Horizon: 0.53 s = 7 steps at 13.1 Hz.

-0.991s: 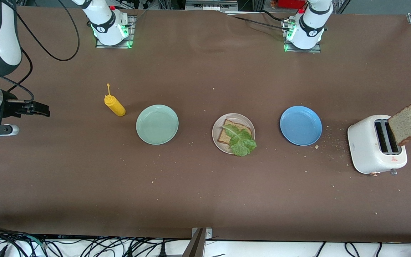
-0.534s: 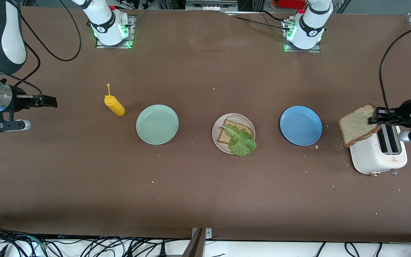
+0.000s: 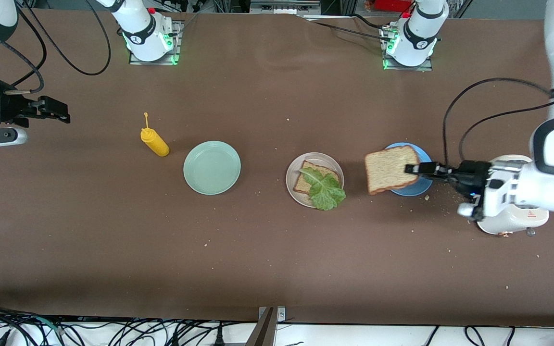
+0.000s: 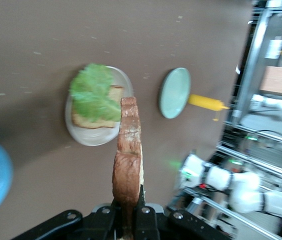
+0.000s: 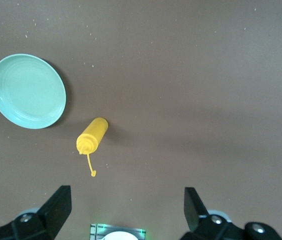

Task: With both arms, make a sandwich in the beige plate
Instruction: 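Carry the bread slice over the lettuce on the beige plate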

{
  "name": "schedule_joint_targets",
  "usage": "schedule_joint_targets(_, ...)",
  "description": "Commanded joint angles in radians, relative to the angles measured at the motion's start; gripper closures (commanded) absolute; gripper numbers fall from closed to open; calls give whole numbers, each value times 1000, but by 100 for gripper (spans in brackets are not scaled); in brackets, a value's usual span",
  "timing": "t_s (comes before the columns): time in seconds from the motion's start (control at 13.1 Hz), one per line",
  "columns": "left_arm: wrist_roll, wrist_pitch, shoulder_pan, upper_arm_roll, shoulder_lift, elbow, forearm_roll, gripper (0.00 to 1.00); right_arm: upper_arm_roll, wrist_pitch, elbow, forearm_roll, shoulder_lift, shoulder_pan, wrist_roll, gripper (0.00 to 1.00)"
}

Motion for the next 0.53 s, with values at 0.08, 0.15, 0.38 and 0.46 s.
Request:
schedule_joint_targets(0.08, 24, 107, -108, 1, 128, 25, -136, 100, 5, 1, 46, 9, 12, -5, -13, 0)
schedule_joint_targets(0.15, 27, 153, -134, -2, 164, 28, -133, 100, 2, 1, 45, 12, 16, -7, -11, 0)
schedule_joint_targets(0.38, 93, 224, -196, -2, 226, 34, -136, 100, 1, 2, 45, 18, 18, -14, 2, 0)
schedule_joint_targets(0.46, 152, 226, -196, -2, 256, 34, -153, 100, 2, 2, 45, 16, 18, -14, 1, 0)
